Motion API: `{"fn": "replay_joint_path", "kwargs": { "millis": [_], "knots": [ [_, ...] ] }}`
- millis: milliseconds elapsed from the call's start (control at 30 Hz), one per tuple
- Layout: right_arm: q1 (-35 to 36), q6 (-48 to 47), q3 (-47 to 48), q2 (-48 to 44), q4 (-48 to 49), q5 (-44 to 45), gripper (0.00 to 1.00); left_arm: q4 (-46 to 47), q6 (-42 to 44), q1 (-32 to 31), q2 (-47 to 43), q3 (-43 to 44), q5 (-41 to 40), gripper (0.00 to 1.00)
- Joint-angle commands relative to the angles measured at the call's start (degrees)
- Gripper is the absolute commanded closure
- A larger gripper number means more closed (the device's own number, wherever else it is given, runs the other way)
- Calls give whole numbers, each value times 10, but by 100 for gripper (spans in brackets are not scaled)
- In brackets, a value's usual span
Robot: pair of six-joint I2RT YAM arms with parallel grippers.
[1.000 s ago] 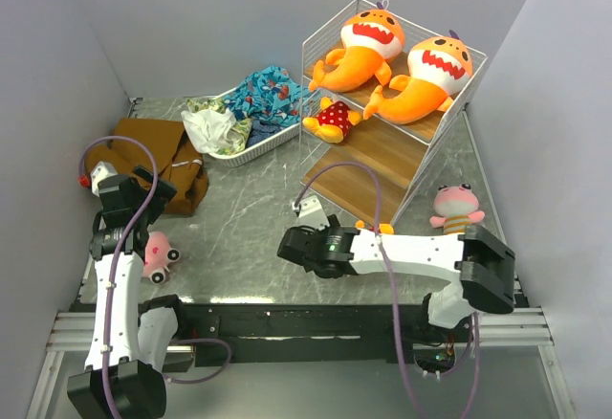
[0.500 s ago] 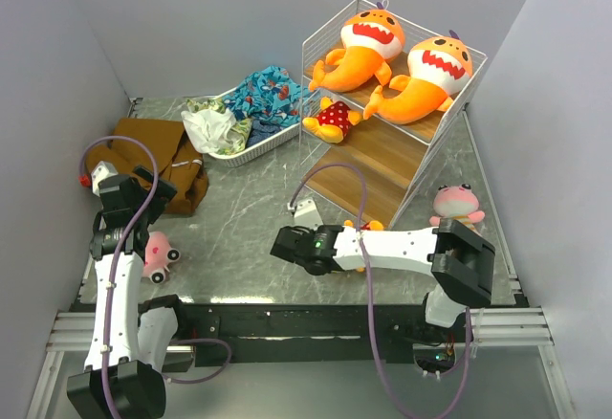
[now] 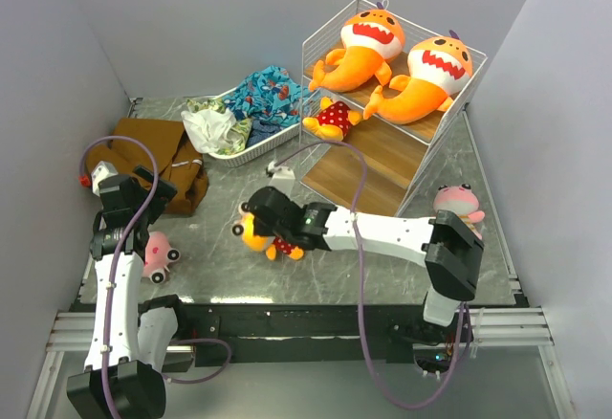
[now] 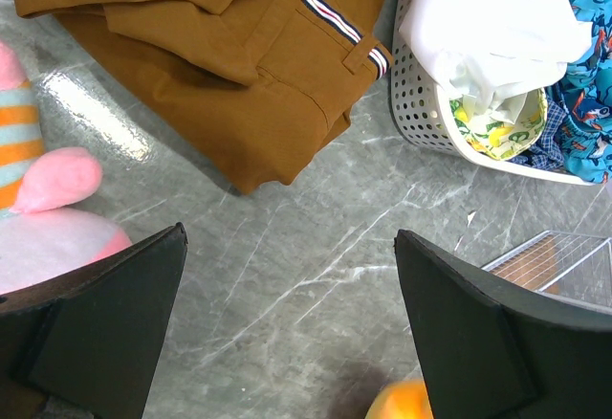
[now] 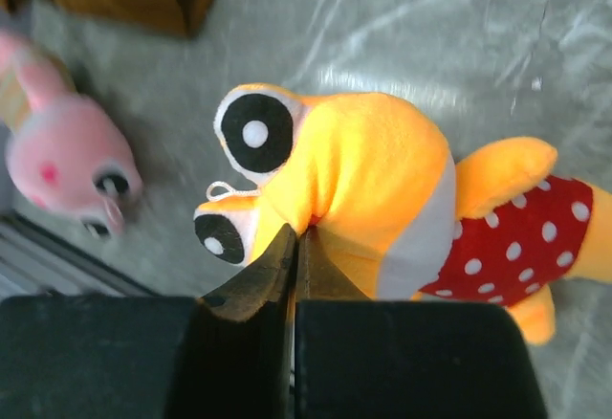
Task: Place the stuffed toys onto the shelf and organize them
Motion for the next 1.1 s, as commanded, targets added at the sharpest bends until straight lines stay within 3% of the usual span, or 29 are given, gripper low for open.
{"fn": "replay_joint_path", "kwargs": {
  "millis": [0,200,233,400,500,533,600,633,700,733,833,900,967,1067],
  "knots": [
    [-45,83,29,34,98,1,95,17,7,-2,-5,0,-5,4],
    [-75,115,44,72,143,-15,68,17,8,-2,-6,-2,-5,4],
    [-75,85,51,73,144,-22,60,17,8,-3,-6,-2,-5,4],
    [-77,-71,57,33,155,-50,48,19,8,-3,-1,-1,2,3],
    [-77,-235,10,-15,203,-105,42,19,8,-2,-4,-2,2,3],
    [-79,-362,-5,-27,227,-180,41,20,9,-2,-7,-3,2,3],
    [-78,-489,-41,-60,226,-249,39,21,9,-2,-11,-3,2,4],
    [-77,-607,-53,-73,210,-265,37,22,9,-3,-12,-3,2,4],
    [-78,-703,-91,-111,191,-304,36,23,10,-3,-14,-3,2,4],
    [-77,-803,-112,-127,187,-316,35,23,11,-2,-14,-3,2,3],
    [-83,-988,-209,-192,207,-403,32,23,11,-3,-16,-4,3,4],
    [-97,-1030,-214,-193,188,-424,32,24,11,-2,-18,-4,2,4],
    [-100,-1088,-196,-181,107,-405,32,24,11,-3,-19,-4,4,3],
    [-97,-1131,-210,-176,114,-365,32,25,11,-4,-17,-6,8,3]
  ]
}}
